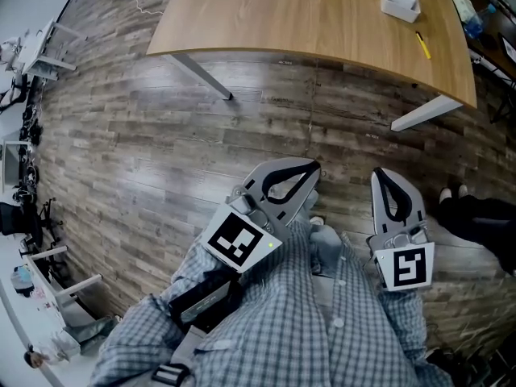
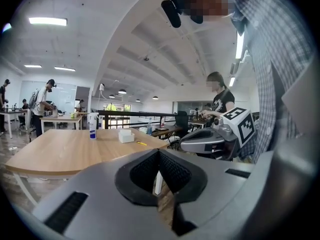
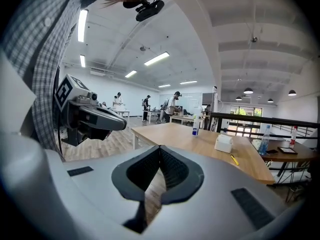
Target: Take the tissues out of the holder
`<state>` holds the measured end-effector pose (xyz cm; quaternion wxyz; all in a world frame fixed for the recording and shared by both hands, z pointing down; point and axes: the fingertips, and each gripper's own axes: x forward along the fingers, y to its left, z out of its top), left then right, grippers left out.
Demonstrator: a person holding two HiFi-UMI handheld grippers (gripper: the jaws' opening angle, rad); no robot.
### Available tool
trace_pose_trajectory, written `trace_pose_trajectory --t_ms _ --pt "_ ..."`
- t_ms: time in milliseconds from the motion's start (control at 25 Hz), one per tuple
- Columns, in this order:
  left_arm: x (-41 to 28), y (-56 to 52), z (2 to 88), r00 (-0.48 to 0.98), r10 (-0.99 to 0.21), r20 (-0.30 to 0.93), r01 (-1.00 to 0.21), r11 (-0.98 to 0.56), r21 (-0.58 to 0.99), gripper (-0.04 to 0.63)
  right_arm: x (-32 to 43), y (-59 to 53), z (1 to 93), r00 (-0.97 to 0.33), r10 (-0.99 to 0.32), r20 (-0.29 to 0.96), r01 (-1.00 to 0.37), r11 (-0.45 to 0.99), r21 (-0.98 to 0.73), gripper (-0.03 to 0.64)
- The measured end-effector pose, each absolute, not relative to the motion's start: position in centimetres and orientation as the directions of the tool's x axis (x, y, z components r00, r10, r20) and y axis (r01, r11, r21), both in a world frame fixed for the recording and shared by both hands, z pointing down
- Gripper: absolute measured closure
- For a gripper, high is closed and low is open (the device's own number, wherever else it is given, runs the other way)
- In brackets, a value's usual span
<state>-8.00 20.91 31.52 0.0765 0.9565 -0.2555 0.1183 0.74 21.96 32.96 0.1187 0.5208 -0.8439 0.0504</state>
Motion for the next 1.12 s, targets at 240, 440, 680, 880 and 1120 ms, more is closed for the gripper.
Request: trace_pose_trajectory --t_ms 240,440,680,880,1120 --pt "-7.6 17.5 31.8 0.857 -0.447 0.257 -0.486 -0.867 0.112 0.589 0.6 19.2 33.1 -0.407 -0.867 0.286 -0.899 0.435 0.038 0.606" --pt "-7.0 15.0 32.0 0.868 -0.429 0.249 -0.467 -0.876 0.120 0.588 1.1 17.1 33.2 -0.386 -0.873 0.298 -0.908 0.417 0.045 0.606" --pt "-6.8 12.2 31.7 0.877 -0.418 0.238 -0.453 -0.884 0.117 0.589 1.3 14.5 32.8 -0.367 -0.882 0.296 -0.915 0.400 0.058 0.606" --pt "-7.0 10.4 31.8 0.881 -0.410 0.235 -0.444 -0.889 0.113 0.589 0.9 12.7 32.7 -0.361 -0.885 0.294 -0.916 0.396 0.066 0.605" --pt "-7.5 8.1 31.8 0.889 -0.400 0.223 -0.434 -0.891 0.130 0.588 0.2 10.7 32.8 -0.352 -0.885 0.304 -0.917 0.391 0.078 0.606"
